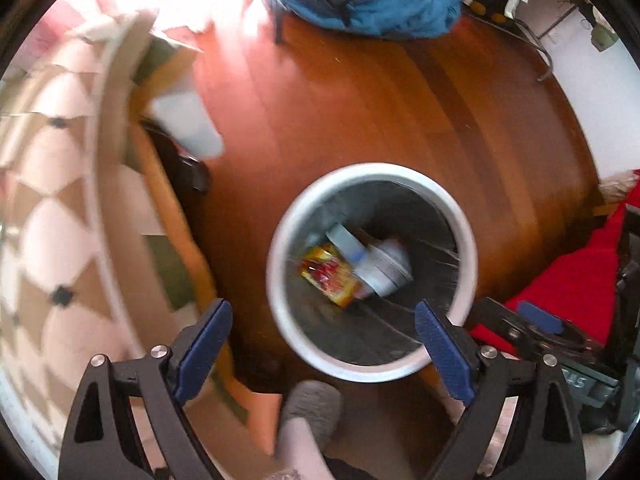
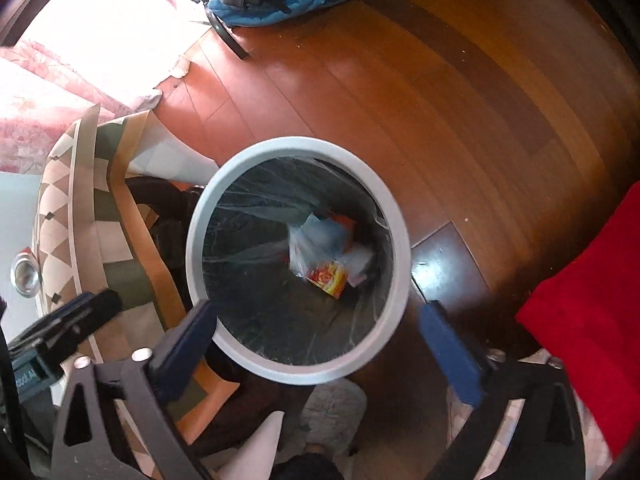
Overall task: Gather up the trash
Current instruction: 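Carry the box and milk carton over the bin and open both tools, then move both tools back over the table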
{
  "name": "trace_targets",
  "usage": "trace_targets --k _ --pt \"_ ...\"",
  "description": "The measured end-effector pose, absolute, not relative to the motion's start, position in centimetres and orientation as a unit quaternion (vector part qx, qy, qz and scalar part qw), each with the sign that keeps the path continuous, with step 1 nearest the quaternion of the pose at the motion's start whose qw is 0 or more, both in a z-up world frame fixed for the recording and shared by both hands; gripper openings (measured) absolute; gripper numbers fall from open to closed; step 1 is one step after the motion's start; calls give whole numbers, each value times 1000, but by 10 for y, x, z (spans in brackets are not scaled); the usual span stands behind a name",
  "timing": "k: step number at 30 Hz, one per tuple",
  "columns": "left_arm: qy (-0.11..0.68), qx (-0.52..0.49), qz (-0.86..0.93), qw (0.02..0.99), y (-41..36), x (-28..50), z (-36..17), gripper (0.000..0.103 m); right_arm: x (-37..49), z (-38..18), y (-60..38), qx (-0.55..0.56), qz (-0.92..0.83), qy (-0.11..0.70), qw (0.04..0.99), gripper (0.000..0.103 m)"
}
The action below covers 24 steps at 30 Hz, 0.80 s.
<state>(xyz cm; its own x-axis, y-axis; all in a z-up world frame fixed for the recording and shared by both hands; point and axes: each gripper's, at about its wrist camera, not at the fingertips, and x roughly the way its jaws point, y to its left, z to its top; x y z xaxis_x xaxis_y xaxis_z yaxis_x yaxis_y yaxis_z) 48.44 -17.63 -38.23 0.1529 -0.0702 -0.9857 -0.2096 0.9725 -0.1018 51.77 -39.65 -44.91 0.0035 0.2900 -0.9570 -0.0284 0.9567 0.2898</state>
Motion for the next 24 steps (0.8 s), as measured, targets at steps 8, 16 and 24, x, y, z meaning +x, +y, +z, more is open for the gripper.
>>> trace_targets --k 8,16,24 --pt "624 -72 88 773 -181 448 -356 93 486 -420 -403 34 81 684 725 103" --pt "608 -68 86 786 -187 430 -338 93 464 -378 -394 -5 81 663 744 103" --pt "589 -63 83 801 -189 413 -306 93 451 -338 -390 -15 81 646 759 103"
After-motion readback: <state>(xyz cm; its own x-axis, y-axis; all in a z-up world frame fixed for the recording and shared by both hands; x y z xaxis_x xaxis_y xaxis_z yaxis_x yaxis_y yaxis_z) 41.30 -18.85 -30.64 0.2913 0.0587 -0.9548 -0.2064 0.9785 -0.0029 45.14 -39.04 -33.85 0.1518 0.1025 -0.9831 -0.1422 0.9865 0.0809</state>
